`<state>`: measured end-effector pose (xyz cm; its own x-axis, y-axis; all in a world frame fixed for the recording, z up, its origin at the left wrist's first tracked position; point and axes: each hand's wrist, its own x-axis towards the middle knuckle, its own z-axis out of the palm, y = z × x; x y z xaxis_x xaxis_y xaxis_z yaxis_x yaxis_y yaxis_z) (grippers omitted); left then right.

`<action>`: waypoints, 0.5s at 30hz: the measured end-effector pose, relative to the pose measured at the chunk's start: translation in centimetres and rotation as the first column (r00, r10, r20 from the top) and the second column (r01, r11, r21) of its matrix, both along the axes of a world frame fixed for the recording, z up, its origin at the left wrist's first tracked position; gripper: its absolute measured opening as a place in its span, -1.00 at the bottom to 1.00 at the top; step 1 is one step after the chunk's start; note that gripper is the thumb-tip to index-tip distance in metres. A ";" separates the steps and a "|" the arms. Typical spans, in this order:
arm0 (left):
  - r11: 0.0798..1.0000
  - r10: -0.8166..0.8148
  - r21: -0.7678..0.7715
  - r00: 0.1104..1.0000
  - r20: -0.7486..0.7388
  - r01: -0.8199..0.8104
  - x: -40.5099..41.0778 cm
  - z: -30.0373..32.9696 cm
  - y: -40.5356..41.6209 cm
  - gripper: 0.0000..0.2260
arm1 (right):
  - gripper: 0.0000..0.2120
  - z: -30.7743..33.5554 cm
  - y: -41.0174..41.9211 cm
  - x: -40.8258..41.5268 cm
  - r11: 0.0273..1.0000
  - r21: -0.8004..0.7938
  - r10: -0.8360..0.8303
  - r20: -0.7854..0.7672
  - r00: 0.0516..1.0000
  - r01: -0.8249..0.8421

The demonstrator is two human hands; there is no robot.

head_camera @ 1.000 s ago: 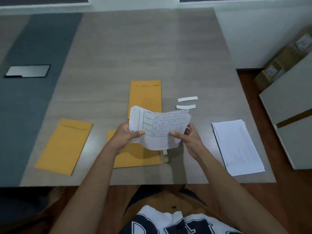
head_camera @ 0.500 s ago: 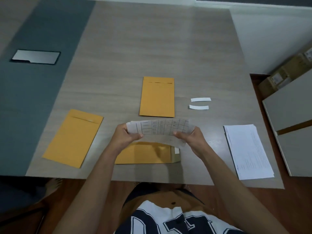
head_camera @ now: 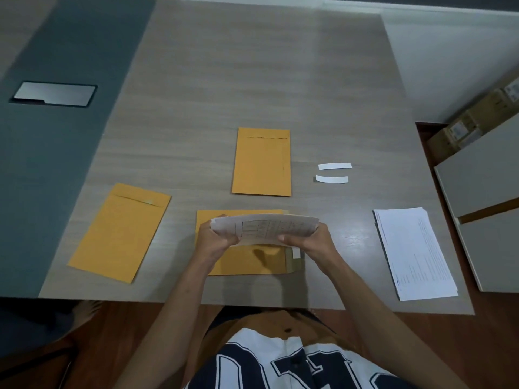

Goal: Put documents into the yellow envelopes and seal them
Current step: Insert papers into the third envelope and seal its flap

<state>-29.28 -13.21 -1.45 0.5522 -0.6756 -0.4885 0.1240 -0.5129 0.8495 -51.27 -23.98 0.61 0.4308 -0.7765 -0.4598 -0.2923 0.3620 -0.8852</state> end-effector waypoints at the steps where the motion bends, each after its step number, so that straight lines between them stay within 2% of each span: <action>1: 1.000 0.018 0.012 1.000 0.000 -0.018 -0.2 -0.1 -0.1 -0.56 | -0.59 0.0 0.0 0.1 1.000 0.002 0.000 -0.001 1.000 0.000; 11: 0.996 0.064 0.055 0.998 0.025 -0.065 -1.1 -0.5 -0.9 -0.68 | -0.65 -0.3 -0.3 0.5 0.998 -0.054 -0.024 -0.083 0.996 0.019; 15: 0.999 -0.016 0.032 0.994 0.112 0.012 -2.5 0.1 -2.3 -0.72 | -0.61 0.3 -1.6 -1.2 0.993 -0.101 -0.074 -0.163 0.984 0.058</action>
<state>-31.80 -15.48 -1.39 0.5957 -0.6688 -0.4448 0.0212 -0.5405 0.8410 -52.50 -25.59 0.89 0.3006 -0.8446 -0.4430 -0.4169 0.3014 -0.8575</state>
